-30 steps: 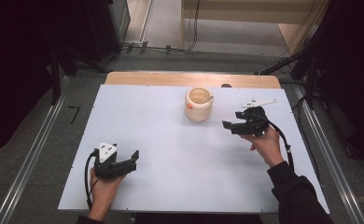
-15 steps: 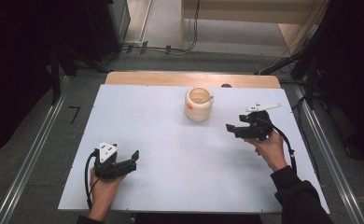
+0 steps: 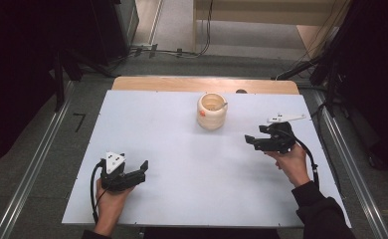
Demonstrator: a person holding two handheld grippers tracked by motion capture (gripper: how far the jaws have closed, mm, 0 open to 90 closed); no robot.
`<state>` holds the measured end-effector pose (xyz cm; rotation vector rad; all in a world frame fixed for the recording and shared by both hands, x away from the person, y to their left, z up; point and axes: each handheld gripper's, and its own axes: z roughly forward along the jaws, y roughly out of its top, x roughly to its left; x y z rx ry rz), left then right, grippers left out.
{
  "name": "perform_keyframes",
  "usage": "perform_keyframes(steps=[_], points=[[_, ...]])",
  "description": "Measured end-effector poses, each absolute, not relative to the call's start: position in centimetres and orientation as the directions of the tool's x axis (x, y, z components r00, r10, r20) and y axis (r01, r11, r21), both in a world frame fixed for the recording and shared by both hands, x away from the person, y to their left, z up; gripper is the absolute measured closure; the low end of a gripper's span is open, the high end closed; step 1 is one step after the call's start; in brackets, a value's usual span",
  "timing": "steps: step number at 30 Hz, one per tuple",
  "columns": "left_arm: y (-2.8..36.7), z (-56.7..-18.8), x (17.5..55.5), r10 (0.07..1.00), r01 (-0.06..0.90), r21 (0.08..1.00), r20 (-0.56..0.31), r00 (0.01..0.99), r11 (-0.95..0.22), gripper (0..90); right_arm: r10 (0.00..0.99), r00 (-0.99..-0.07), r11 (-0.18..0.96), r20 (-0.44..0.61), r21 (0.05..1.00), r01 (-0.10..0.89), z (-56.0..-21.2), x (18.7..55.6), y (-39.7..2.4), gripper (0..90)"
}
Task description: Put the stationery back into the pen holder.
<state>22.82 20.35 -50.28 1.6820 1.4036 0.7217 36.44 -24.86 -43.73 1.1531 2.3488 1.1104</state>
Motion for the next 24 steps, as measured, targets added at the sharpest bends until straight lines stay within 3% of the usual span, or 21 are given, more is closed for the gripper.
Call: perform_keyframes(steps=[24], points=[[20.3, -50.3, 22.8, 0.974, 0.512, 0.858, -0.071, 0.217, -0.052, 15.0, 0.784, -0.616, 0.35, 0.07, 0.771, 0.532, -43.6, 34.1, -26.8, 25.6]])
